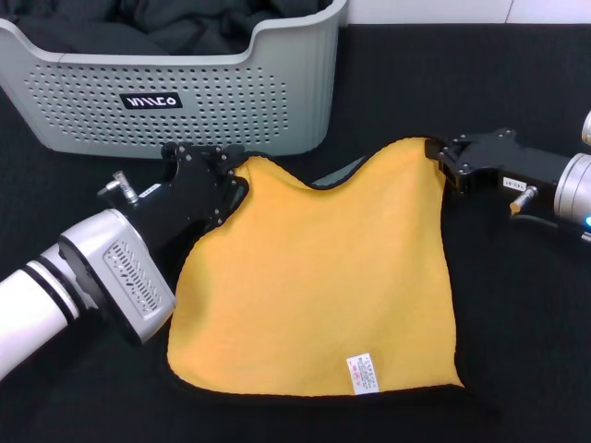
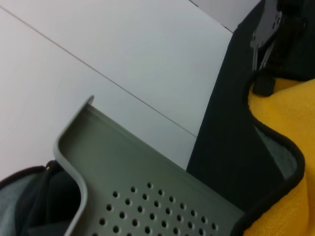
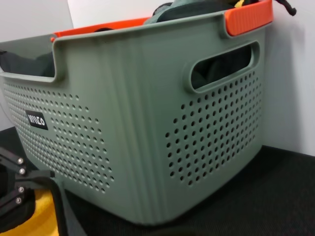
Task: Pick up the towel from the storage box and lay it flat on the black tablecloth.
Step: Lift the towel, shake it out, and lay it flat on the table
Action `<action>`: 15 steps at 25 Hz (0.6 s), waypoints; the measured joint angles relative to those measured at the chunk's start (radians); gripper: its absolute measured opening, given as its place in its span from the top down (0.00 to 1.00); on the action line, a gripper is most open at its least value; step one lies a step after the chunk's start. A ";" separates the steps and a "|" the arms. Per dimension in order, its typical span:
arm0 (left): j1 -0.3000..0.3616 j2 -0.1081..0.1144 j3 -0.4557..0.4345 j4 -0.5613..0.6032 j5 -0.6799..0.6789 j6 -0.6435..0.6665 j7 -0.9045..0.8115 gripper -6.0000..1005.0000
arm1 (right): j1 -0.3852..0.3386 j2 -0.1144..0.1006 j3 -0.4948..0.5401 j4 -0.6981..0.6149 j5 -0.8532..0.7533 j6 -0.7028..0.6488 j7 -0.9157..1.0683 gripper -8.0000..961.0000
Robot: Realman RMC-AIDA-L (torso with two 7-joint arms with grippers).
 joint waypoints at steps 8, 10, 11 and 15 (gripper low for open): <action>0.012 -0.002 -0.001 0.024 0.005 -0.003 0.146 0.97 | 0.000 0.000 0.000 0.006 0.004 -0.020 -0.003 0.90; 0.013 -0.004 -0.001 0.025 0.004 0.000 0.186 0.97 | 0.000 0.001 0.000 0.006 0.004 -0.022 -0.003 0.90; 0.013 -0.005 -0.001 0.025 0.003 0.000 0.213 0.97 | 0.000 0.001 0.000 0.006 0.004 -0.025 -0.003 0.90; 0.018 -0.008 -0.001 0.028 0.001 -0.001 0.307 0.97 | 0.000 0.002 0.000 0.006 0.005 -0.034 -0.003 0.90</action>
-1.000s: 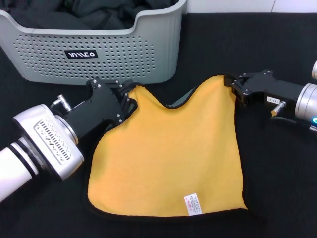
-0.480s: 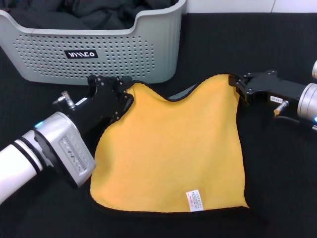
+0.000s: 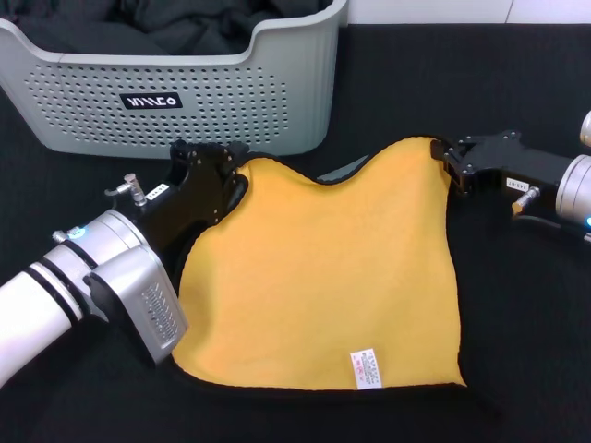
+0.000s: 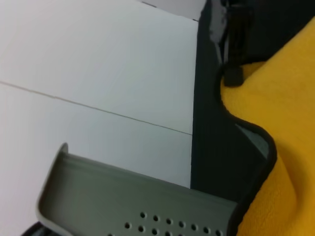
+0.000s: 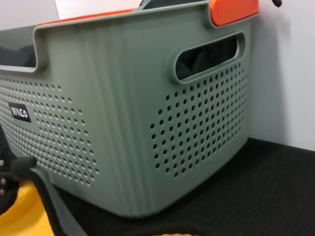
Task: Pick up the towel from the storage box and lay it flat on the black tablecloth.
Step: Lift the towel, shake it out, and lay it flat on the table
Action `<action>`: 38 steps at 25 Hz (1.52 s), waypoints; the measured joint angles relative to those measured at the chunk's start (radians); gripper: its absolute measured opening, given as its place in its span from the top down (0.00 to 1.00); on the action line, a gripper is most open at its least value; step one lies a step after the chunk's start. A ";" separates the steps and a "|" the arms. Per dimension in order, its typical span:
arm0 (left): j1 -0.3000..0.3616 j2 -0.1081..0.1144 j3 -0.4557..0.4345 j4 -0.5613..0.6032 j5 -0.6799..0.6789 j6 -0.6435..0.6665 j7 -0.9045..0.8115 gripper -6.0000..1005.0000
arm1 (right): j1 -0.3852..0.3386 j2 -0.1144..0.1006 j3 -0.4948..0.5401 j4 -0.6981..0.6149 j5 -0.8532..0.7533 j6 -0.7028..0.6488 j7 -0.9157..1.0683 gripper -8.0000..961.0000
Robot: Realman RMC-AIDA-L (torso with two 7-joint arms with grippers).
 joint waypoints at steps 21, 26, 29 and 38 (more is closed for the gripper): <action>-0.005 -0.003 0.000 0.023 -0.033 -0.059 0.314 0.97 | 0.003 -0.002 0.000 -0.008 0.002 -0.002 0.007 0.90; -0.007 -0.002 0.000 0.023 -0.052 -0.069 0.318 0.97 | 0.002 -0.002 0.002 -0.008 0.003 0.000 0.007 0.89; -0.006 -0.001 0.000 0.019 -0.058 -0.070 0.339 0.97 | -0.003 -0.002 0.002 -0.008 0.005 0.004 0.007 0.89; 0.008 -0.003 0.000 0.013 -0.070 -0.082 0.432 0.96 | -0.009 -0.002 0.004 -0.008 0.007 0.001 0.006 0.89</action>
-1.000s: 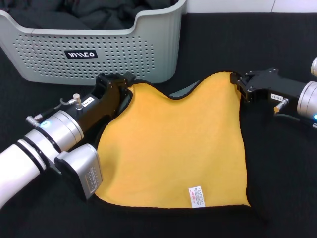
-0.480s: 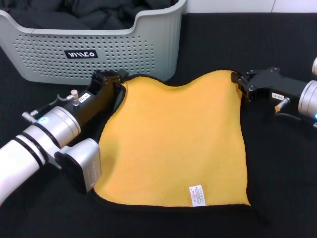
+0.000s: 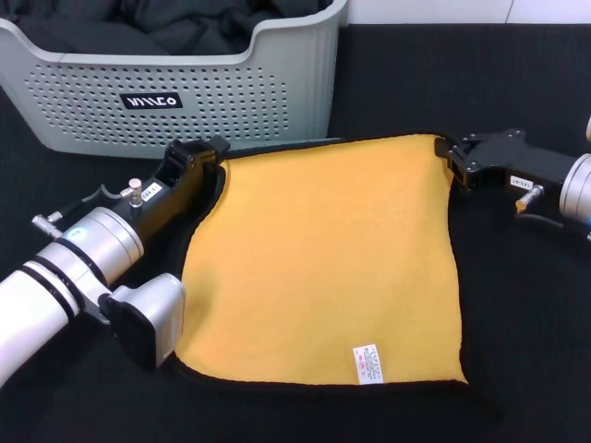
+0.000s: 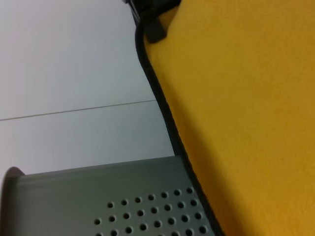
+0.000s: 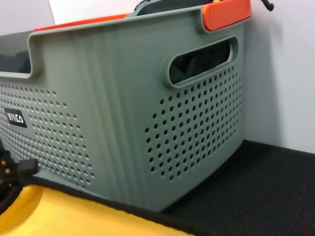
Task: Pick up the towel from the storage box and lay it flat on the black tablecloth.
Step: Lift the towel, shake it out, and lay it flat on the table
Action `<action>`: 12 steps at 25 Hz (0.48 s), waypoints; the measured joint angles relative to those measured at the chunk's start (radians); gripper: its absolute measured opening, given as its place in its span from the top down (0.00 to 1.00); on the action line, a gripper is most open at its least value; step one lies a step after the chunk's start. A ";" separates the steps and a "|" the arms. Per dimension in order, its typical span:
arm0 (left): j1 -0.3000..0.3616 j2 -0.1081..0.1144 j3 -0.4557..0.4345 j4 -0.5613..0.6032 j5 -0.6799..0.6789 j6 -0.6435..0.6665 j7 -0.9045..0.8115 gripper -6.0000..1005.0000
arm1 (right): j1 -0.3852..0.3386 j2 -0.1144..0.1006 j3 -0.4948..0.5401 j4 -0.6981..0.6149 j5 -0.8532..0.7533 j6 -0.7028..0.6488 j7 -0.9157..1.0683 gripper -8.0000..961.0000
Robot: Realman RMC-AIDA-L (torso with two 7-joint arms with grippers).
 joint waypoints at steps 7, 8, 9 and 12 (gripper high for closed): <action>0.007 0.000 0.000 0.003 0.000 0.006 0.006 0.95 | -0.002 0.000 0.011 0.000 0.000 0.005 -0.005 0.89; 0.007 0.000 0.000 0.005 0.000 0.007 0.006 0.94 | -0.002 0.000 0.011 0.000 0.000 0.006 -0.006 0.89; 0.008 -0.001 0.000 0.006 0.000 0.008 0.006 0.94 | -0.002 0.001 0.011 0.000 0.000 0.006 -0.006 0.89; 0.008 -0.002 0.000 0.008 0.000 0.014 0.005 0.93 | -0.002 0.001 0.011 0.000 0.000 0.018 -0.006 0.89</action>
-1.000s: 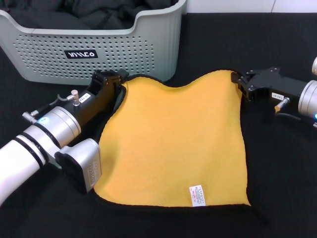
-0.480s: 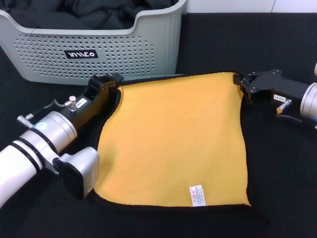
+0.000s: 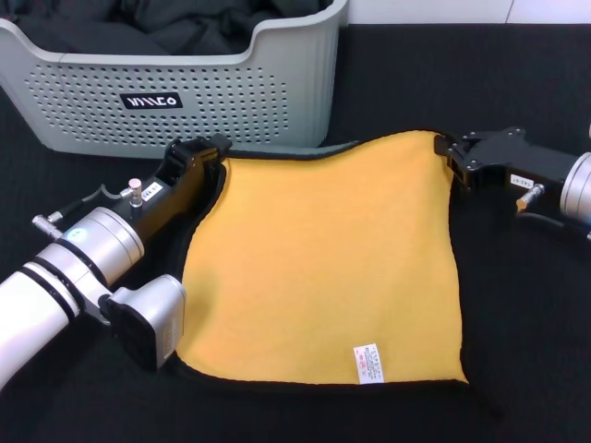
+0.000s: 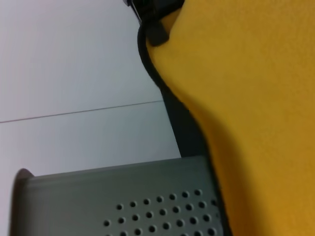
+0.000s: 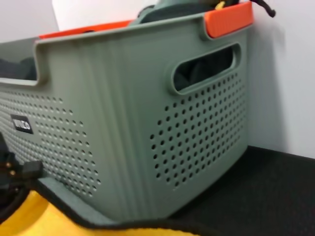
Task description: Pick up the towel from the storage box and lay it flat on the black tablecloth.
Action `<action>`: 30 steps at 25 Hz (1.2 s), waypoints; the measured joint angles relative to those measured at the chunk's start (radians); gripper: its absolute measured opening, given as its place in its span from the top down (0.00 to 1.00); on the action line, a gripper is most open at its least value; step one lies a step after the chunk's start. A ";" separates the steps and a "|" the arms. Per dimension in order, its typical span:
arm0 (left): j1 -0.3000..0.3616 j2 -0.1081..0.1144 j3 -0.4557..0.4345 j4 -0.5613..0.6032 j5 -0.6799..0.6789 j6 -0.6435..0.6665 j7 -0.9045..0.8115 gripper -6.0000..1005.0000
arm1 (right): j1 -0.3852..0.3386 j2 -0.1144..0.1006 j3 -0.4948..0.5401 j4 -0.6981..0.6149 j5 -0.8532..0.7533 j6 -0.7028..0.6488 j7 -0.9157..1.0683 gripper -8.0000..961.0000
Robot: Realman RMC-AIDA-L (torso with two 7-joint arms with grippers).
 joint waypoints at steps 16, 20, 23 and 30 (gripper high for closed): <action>0.002 0.000 0.002 -0.006 -0.040 0.029 -0.041 0.88 | 0.000 -0.002 0.013 -0.001 -0.001 0.019 -0.002 0.88; 0.014 0.002 0.001 -0.004 -0.063 0.038 -0.048 0.77 | -0.016 -0.002 0.049 -0.001 -0.002 0.024 -0.009 0.88; 0.039 0.005 0.001 0.002 -0.084 0.062 -0.046 0.66 | -0.038 -0.004 0.063 -0.022 -0.004 0.040 -0.015 0.74; 0.115 0.007 0.000 0.000 -0.161 0.171 -0.049 0.36 | -0.127 -0.007 0.067 -0.122 -0.005 0.137 -0.074 0.54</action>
